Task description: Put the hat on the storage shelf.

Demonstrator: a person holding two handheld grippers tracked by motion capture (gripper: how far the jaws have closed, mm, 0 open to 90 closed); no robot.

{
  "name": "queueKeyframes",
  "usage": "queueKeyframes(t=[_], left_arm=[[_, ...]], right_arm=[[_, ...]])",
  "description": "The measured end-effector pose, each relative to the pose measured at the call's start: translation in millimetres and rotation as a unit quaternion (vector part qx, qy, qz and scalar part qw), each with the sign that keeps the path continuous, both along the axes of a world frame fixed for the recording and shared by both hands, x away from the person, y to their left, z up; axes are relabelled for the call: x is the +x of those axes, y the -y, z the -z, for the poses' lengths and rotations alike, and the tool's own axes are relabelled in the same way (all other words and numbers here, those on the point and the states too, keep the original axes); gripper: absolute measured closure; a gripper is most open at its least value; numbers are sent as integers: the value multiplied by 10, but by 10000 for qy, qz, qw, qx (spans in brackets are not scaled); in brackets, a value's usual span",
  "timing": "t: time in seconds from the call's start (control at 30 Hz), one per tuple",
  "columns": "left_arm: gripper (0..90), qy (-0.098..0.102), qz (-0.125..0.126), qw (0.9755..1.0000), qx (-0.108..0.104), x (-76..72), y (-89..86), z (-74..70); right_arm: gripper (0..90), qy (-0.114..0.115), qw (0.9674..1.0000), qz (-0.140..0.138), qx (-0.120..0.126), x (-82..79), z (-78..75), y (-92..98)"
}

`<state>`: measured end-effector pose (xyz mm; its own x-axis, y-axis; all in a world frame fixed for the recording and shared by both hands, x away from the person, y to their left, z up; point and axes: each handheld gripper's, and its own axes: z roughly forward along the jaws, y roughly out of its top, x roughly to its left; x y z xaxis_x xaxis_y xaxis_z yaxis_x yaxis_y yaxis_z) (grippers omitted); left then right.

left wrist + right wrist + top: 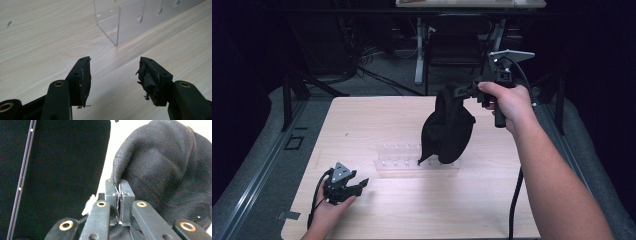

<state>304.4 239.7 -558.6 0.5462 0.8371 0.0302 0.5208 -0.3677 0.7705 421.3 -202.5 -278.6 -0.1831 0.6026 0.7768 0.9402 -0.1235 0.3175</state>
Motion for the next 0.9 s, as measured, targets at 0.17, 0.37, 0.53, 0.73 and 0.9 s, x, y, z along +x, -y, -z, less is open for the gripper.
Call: queueKeyframes(t=[0.17, 0.37, 0.53, 0.73, 0.9], left_arm=[[437, -3, 2, 10000, -6, 0, 0, -3], [437, 1, 18, 10000, 16, 0, 4, -6], [437, 2, 18, 10000, 12, 1, 4, -6], [438, 46, 43, 10000, -51, -13, 29, -34], [441, 64, 134, 9998, -100, -16, 86, -81]], right_arm=[[879, 17, 10000, -31, -13, 61, 57, -84], [879, 3, 9999, -70, -117, 113, 97, -151], [878, -3, 9999, -99, -121, 130, 145, -222], [876, -30, 9998, -172, -26, 129, 179, -270], [873, 8, 9998, -218, 46, 122, 192, -318]])
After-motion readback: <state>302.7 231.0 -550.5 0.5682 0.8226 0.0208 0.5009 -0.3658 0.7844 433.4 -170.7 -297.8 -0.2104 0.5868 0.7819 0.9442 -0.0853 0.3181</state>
